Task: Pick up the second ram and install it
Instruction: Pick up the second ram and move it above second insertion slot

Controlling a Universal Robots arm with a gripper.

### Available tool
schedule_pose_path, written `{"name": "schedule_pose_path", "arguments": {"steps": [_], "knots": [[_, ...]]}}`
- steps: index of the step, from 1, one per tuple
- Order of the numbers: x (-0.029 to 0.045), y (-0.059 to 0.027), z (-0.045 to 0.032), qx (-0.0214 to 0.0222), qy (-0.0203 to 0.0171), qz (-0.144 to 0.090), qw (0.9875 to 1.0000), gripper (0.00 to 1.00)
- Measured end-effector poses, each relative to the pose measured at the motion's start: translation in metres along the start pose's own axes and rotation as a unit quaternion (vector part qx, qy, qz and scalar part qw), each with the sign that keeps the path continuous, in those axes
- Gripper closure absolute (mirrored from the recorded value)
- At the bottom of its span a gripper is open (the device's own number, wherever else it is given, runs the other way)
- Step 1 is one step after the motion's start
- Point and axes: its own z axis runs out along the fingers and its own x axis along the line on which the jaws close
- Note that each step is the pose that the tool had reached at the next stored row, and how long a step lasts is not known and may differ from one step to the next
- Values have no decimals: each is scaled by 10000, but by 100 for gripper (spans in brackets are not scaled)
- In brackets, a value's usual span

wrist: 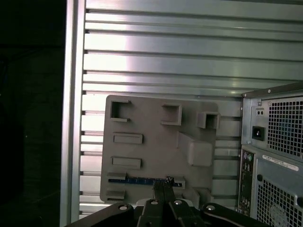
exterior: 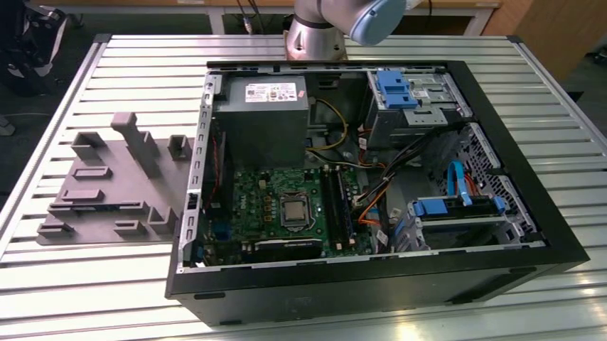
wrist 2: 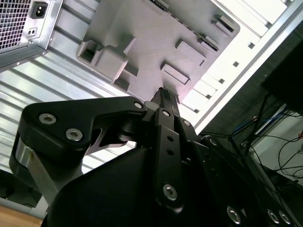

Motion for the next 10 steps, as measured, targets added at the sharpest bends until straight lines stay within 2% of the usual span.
{"name": "schedule_pose_path", "arguments": {"steps": [10], "knots": [[0, 0, 0, -3, -1, -79, 10000, 87]]}}
